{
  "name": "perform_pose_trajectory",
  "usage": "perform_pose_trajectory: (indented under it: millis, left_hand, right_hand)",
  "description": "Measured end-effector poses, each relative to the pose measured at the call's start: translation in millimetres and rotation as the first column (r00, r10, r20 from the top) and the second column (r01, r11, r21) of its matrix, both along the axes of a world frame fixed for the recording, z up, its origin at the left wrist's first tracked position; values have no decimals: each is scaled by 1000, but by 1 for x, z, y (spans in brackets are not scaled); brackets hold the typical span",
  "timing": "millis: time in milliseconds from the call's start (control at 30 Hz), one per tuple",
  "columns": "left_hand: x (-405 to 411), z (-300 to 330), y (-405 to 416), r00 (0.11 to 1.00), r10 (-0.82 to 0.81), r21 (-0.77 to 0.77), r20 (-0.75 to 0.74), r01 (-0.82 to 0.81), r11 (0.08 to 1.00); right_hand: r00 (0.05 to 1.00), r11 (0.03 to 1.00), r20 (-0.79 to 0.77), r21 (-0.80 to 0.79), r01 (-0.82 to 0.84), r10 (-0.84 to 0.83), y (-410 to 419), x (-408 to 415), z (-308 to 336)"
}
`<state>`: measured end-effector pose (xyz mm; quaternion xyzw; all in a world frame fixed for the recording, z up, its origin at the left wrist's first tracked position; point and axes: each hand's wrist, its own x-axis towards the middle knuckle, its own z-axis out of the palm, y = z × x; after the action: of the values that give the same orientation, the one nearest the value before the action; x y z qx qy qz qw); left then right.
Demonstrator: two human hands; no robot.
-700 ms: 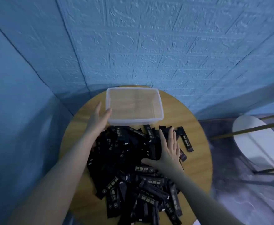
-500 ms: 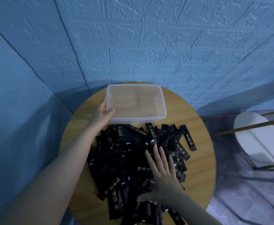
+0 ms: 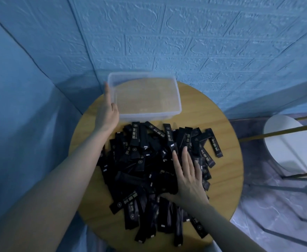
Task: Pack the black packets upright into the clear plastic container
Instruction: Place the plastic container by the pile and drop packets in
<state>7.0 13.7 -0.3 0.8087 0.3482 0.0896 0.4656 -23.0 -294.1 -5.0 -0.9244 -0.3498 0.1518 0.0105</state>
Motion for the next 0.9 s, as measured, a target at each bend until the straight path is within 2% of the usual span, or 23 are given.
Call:
perform_pose_trajectory:
  millis: [167, 200, 267, 300, 367, 400, 433, 467, 567, 733, 900]
  left_hand:
    - [-41, 26, -8, 983, 136, 21, 127, -140, 990]
    - [-52, 28, -11, 975, 164, 20, 152, -169, 985]
    - [-74, 29, -20, 965, 192, 10, 177, -197, 980]
    - [-83, 28, -25, 967, 183, 6, 178, -187, 982]
    - [-99, 26, -37, 974, 143, 29, 174, -150, 988]
    - [-105, 26, -45, 976, 123, 47, 178, -133, 990]
    - [-110, 27, -54, 979, 96, 63, 178, -108, 992]
    - [-114, 29, -63, 981, 76, 54, 177, -86, 995]
    - [-127, 30, -75, 978, 71, 6, 194, -73, 997]
    - [-131, 47, -65, 944, 193, -272, 267, -118, 955]
    - [-131, 44, -54, 938, 205, -381, 279, -88, 920]
  right_hand:
    - [989, 994, -107, -51, 95, -100, -3, 4, -4]
    - [982, 994, -150, -11, 113, -113, -2, 5, -1]
    - [945, 959, -287, 184, 217, -158, 6, 6, 11]
    - [904, 894, -382, 313, 321, -190, 13, 7, 25]
    - [751, 651, -625, 483, 585, -211, 25, 10, 52]
    - [666, 529, -723, 498, 687, -184, 30, 13, 65]
    - [608, 454, -777, 487, 746, -165, 34, 17, 74]
    - [587, 432, -794, 479, 764, -160, 37, 22, 77]
    - [623, 447, -758, 498, 743, -191, 41, 35, 79]
    - [651, 413, -745, 553, 724, -144, 36, 42, 82]
    - [611, 432, -788, 526, 733, -77, 32, 35, 83]
